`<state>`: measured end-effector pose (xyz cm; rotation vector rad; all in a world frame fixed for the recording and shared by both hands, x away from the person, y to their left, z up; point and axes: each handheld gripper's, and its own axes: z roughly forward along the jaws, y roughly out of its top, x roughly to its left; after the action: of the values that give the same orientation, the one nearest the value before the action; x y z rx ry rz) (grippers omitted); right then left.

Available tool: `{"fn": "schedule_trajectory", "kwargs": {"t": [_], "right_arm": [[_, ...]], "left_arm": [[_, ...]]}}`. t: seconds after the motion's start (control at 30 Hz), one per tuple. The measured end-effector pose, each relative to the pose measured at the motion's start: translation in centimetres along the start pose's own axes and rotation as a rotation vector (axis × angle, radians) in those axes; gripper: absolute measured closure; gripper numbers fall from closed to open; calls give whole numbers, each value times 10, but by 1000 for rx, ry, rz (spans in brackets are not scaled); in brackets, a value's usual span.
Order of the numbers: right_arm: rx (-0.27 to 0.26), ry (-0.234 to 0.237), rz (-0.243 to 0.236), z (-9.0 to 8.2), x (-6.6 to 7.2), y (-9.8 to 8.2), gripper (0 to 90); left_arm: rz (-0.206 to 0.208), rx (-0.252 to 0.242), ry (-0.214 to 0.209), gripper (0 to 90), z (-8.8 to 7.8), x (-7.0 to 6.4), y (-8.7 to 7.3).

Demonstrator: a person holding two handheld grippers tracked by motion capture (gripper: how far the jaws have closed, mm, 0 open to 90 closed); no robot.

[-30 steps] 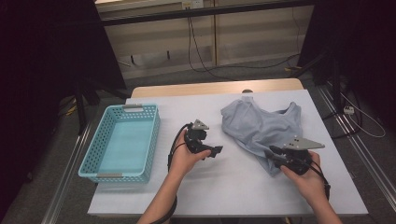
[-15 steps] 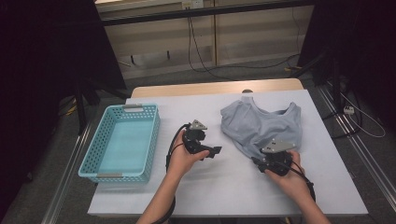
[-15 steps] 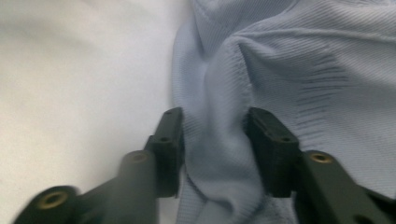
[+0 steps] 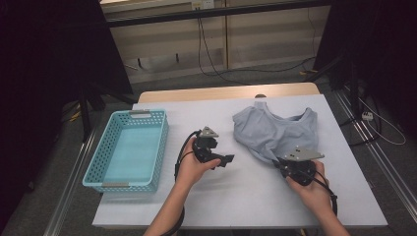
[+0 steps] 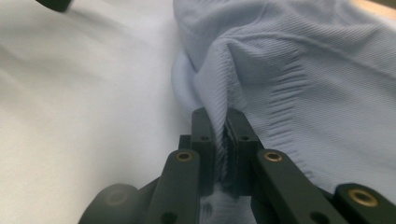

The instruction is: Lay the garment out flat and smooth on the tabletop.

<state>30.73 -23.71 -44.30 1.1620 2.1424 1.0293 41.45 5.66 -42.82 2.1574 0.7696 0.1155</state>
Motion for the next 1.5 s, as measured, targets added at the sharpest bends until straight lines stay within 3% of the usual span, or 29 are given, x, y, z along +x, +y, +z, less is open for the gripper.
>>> {"fn": "schedule_trajectory", "kwargs": {"t": [0.2, 0.23, 0.37, 0.73, 0.87, 1.07, 1.17, 1.2, 1.23, 1.3, 1.37, 1.43, 1.5], "right_arm": [[-58, -5, 28, -24, -7, -2, 847], [-84, 10, 67, -30, -10, -4, 847], [-98, 3, 86, -38, -16, -9, 847], [-111, -29, 94, -49, -16, -15, 846], [-128, -24, 130, -52, -21, -21, 844], [-114, -21, 117, -48, -19, -22, 838], [-97, -13, 105, -44, -16, -23, 830], [-97, -13, 105, -44, -16, -23, 830], [-89, -2, 105, -43, -15, -24, 822], [-89, 0, 102, -42, -14, -24, 819], [-79, 10, 100, -40, -12, -25, 809], [-69, 17, 93, -37, -9, -25, 793], [-55, 13, 69, -34, -6, -24, 779]], "left_arm": [[16, -12, -9, 162, 6, 0, 1], [20, -15, -10, 165, 8, 0, 2], [27, -10, -20, 168, 15, -2, 4], [41, 1, -34, 204, 41, 1, 8], [64, 6, -35, 209, 56, 1, 13], [94, 10, -45, 234, 74, -4, 19], [105, -3, -43, 369, 79, -5, 22], [98, -5, -49, 369, 79, -5, 23], [99, -9, -51, 487, 79, -3, 25], [105, -4, -50, 533, 79, -2, 26], [107, -4, -41, 645, 78, -2, 28], [77, 7, -62, 772, 77, -1, 30], [21, 20, -81, 797, 70, 1, 31]]}}
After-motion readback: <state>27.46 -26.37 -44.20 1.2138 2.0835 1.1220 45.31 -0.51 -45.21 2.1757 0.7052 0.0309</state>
